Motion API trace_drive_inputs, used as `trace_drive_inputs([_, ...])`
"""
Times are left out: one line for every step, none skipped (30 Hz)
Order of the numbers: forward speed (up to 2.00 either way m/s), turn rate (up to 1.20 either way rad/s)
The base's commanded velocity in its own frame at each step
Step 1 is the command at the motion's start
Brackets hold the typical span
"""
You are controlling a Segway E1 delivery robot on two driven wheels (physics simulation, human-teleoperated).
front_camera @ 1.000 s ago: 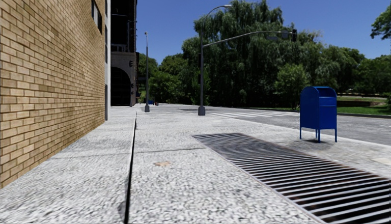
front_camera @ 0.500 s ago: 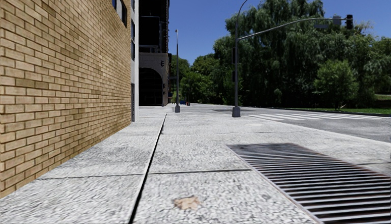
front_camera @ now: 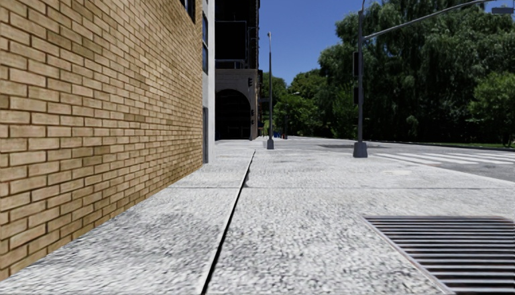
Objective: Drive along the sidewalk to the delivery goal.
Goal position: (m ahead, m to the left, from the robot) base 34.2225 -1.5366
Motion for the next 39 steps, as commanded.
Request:
trace_drive_inputs([2.00,0.00])
trace_drive_inputs([2.00,0.00])
trace_drive_inputs([2.00,0.00])
trace_drive_inputs([2.00,0.00])
trace_drive_inputs([2.00,0.00])
trace_drive_inputs([2.00,0.00])
trace_drive_inputs([2.00,0.00])
trace_drive_inputs([2.00,0.00])
trace_drive_inputs([2.00,0.00])
trace_drive_inputs([2.00,0.00])
trace_drive_inputs([2.00,0.00])
trace_drive_inputs([2.00,0.00])
trace_drive_inputs([2.00,0.00])
trace_drive_inputs([2.00,0.00])
trace_drive_inputs([2.00,0.00])
trace_drive_inputs([2.00,0.00])
trace_drive_inputs([2.00,0.00])
trace_drive_inputs([2.00,0.00])
trace_drive_inputs([2.00,0.00])
trace_drive_inputs([2.00,0.00])
trace_drive_inputs([2.00,0.00])
trace_drive_inputs([2.00,0.00])
trace_drive_inputs([2.00,0.00])
trace_drive_inputs([2.00,0.00])
trace_drive_inputs([2.00,0.00])
trace_drive_inputs([2.00,0.00])
trace_drive_inputs([2.00,0.00])
trace_drive_inputs([2.00,0.00])
trace_drive_inputs([2.00,0.00])
trace_drive_inputs([2.00,0.00])
trace_drive_inputs([2.00,0.00])
trace_drive_inputs([2.00,0.00])
trace_drive_inputs([2.00,0.00])
trace_drive_inputs([2.00,0.00])
trace_drive_inputs([2.00,0.00])
trace_drive_inputs([2.00,0.00])
trace_drive_inputs([2.00,0.00])
trace_drive_inputs([2.00,0.00])
trace_drive_inputs([2.00,0.00])
